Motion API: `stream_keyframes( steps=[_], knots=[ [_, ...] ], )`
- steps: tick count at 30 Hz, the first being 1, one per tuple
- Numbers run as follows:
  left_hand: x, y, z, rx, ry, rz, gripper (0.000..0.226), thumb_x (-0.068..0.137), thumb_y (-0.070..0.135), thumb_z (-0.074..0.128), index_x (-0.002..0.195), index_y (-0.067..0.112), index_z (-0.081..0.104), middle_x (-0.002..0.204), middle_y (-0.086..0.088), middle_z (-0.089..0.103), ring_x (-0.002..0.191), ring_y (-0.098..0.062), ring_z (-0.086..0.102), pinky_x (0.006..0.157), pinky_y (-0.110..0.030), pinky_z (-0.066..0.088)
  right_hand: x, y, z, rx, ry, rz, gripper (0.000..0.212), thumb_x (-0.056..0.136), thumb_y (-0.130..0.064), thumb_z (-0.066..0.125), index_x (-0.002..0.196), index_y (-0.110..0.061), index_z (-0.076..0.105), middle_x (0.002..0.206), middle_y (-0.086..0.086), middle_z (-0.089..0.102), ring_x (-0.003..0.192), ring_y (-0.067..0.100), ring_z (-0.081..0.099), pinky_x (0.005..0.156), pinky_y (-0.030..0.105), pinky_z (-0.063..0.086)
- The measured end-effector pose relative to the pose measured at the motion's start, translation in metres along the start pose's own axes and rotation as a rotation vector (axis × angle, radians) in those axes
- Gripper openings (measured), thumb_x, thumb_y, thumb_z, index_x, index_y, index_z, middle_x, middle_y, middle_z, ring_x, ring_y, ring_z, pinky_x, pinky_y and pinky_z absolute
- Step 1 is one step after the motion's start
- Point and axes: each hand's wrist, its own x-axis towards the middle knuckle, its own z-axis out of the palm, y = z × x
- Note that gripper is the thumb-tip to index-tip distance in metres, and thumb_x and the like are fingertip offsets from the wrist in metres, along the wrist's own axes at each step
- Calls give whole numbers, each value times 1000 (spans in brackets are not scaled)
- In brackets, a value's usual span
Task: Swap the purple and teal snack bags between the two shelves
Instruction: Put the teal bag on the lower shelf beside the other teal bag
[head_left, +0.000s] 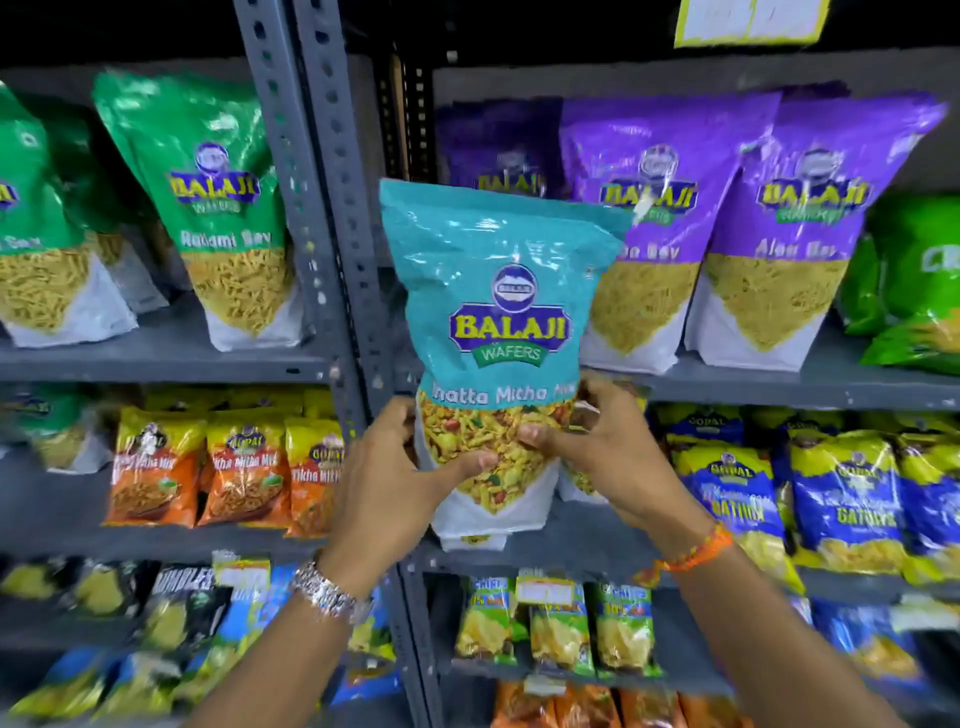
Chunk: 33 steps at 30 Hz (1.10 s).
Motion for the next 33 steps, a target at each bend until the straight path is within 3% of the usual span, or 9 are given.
stream_keyframes(
  steps=[3,8,12,14,17,19,21,25,33],
  knots=[
    [-25,-28,25,6,-113,-46,61,52,73,85,101,53,55,102,27,73,97,3,72,85,-39,63,-35,42,-9,10,53,100,55,68,-11,87,117,-11,61,107,-3,76,95,7,74,77,26,61],
    [-61,-95,77,8,-260,-189,80,47,85,81,115,51,55,115,17,76,104,-10,74,87,-47,63,-83,116,-22,-82,110,267,58,64,-15,91,115,-11,66,110,3,77,103,18,74,83,37,62],
    [-84,-144,124,-12,-399,-312,76,48,72,91,112,52,56,115,13,79,110,-16,75,92,-52,61,-113,168,-35,-165,139,394,44,64,-4,89,100,-11,64,95,-5,75,84,-8,70,70,12,55],
    [-88,-152,143,26,-464,-333,79,53,65,91,119,45,54,118,13,77,113,-17,74,93,-50,60,-121,187,-42,-172,147,437,44,66,-1,88,101,-12,63,95,-3,73,80,-11,68,69,10,53],
    [-81,-152,170,1,-533,-388,82,56,54,94,125,27,57,123,8,75,115,-19,72,98,-49,59,-120,212,-59,-201,174,470,45,66,-11,89,106,-15,69,103,1,76,97,13,72,82,30,60],
    [-70,-147,186,-7,-555,-404,73,65,42,95,124,21,56,125,4,72,117,-20,69,100,-44,57,-108,220,-70,-207,170,490,42,68,-14,89,105,-17,70,105,0,76,99,16,72,90,46,60],
    [-52,-144,201,-33,-577,-397,63,74,28,92,122,23,52,121,2,67,120,-23,66,98,-38,54,-89,225,-82,-216,139,486,37,71,-12,87,103,-17,69,103,-2,75,98,13,71,92,49,60],
    [-15,-144,225,-69,-542,-335,87,65,47,93,135,14,53,129,-1,68,129,-27,65,106,-47,55,-41,236,-106,-266,149,411,53,66,-22,90,111,-7,67,112,10,76,105,25,72,91,53,59],
    [31,-140,266,-79,-451,-314,78,77,16,90,144,9,49,141,-12,64,130,-27,61,110,-42,51,10,245,-126,-269,240,371,52,70,-5,87,115,1,61,115,18,72,108,30,70,92,50,59]
  ],
)
